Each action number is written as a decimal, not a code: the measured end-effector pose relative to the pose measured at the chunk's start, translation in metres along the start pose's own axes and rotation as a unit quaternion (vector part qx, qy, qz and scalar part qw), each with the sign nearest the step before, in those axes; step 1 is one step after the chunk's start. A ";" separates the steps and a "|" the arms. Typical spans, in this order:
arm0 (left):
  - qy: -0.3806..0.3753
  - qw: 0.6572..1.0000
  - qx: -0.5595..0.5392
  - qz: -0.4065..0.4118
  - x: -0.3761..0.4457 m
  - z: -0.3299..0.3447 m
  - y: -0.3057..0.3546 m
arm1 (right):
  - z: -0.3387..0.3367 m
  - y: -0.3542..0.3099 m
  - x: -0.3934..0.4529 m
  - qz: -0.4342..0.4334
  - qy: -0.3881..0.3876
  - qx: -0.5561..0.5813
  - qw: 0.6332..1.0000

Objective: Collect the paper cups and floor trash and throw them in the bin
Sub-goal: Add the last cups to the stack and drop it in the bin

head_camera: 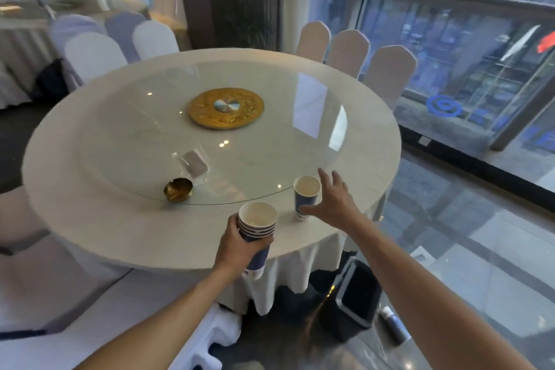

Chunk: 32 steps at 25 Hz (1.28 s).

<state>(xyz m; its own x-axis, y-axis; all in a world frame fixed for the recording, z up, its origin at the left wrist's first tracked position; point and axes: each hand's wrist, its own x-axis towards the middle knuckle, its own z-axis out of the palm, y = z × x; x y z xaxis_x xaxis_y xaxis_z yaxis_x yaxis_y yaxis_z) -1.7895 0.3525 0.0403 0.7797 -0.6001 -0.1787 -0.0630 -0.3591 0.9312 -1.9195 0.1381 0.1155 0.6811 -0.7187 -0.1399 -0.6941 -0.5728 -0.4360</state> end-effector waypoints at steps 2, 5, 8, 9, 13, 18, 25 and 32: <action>0.015 1.000 -0.001 -0.013 0.010 0.002 -0.007 | 0.010 0.003 0.023 0.004 -0.001 0.001 1.000; 0.013 1.000 -0.002 -0.018 0.028 0.005 -0.011 | 0.030 0.009 0.051 0.007 -0.010 -0.017 1.000; -0.006 1.000 0.006 -0.024 0.058 0.010 -0.013 | 0.052 0.014 0.076 0.027 -0.001 0.025 0.999; -0.011 1.000 0.007 -0.026 0.069 0.011 -0.013 | 0.060 0.015 0.084 0.041 0.008 0.062 0.997; -0.032 0.999 0.014 -0.037 0.115 0.012 -0.012 | 0.086 0.019 0.114 0.120 0.009 0.150 0.981; -0.060 0.997 0.022 -0.033 0.166 0.013 -0.001 | 0.103 0.021 0.129 0.154 0.025 0.156 0.975; -0.091 0.996 -0.002 0.008 0.215 0.044 0.044 | 0.092 0.034 0.122 0.184 0.020 0.159 0.970; -0.143 0.984 -0.083 0.067 0.220 0.116 0.105 | 0.067 0.069 0.063 0.271 0.046 0.160 0.948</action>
<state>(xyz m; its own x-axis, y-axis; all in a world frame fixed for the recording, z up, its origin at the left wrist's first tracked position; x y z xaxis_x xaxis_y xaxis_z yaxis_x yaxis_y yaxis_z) -1.6970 0.0996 0.0618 0.5631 -0.8190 -0.1104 -0.0321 -0.1552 0.9874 -1.9082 0.0796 0.0171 0.2116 -0.9130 -0.3489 -0.8201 0.0283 -0.5715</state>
